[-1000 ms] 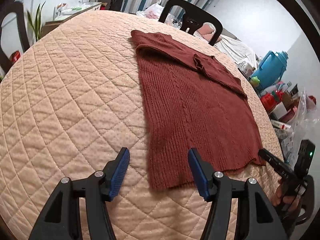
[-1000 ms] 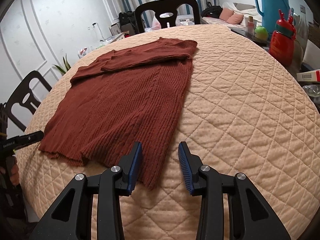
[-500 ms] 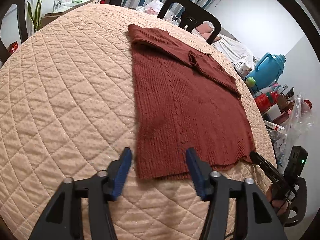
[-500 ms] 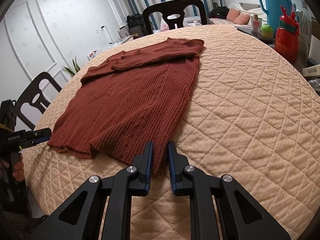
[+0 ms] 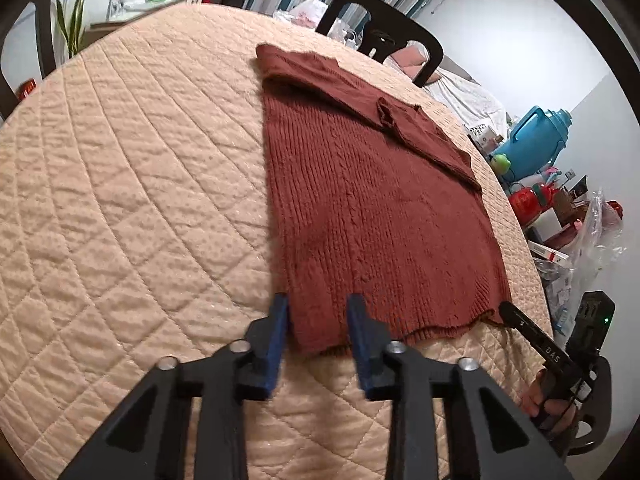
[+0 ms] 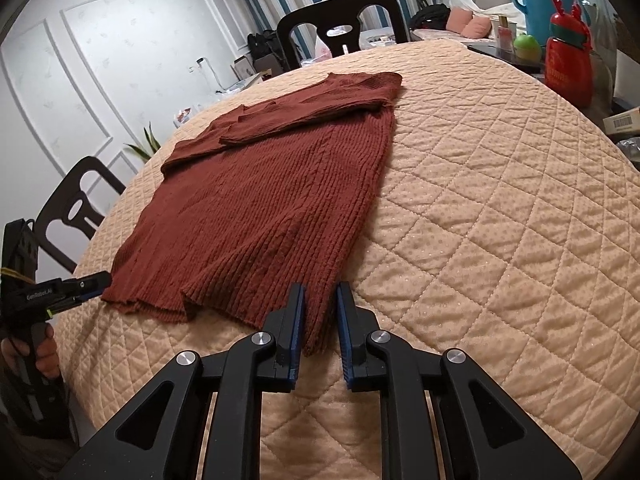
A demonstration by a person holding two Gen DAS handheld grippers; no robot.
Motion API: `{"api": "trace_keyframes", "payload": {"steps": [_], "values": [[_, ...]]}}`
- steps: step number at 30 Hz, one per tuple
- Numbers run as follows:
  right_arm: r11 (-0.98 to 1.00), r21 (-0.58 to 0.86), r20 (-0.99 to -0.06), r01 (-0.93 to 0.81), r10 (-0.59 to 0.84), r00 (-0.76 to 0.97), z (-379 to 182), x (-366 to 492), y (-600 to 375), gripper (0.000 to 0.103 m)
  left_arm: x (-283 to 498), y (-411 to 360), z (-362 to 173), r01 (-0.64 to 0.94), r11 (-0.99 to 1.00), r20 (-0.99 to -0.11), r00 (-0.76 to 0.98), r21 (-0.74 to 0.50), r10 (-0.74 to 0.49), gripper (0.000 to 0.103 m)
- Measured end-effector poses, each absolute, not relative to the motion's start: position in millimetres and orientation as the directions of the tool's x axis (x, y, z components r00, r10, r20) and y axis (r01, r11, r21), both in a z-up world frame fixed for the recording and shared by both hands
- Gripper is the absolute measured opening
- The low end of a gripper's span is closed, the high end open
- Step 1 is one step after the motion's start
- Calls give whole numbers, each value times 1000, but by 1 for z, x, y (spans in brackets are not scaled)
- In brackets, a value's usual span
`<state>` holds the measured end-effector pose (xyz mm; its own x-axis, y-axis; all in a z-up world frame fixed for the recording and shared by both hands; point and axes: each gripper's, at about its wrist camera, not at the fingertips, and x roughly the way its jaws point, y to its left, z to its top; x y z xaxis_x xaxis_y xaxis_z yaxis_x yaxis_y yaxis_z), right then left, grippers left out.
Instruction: Fold small clothes
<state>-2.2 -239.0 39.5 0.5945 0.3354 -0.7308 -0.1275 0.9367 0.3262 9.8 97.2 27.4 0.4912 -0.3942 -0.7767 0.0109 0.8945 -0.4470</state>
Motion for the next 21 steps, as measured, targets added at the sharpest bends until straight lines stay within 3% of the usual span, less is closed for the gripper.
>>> {"api": "trace_keyframes", "payload": {"steps": [4,7,11,21], "values": [[931,344,-725,-120,344,596,39,-2,-243,11,10,100,26,-2,886,-772,492,-463,-402,23],[925,364,-720,-112,355,596,38,-1,-246,8,11,101,25,-3,888,-773,494,-459,-398,10],[914,391,-701,-113,374,608,39,-3,-251,6,11,108,23,-15,850,-742,495,-527,-452,8],[870,481,-635,-103,427,644,51,-15,-269,6,-5,116,41,12,853,-712,544,-522,-443,8]]}}
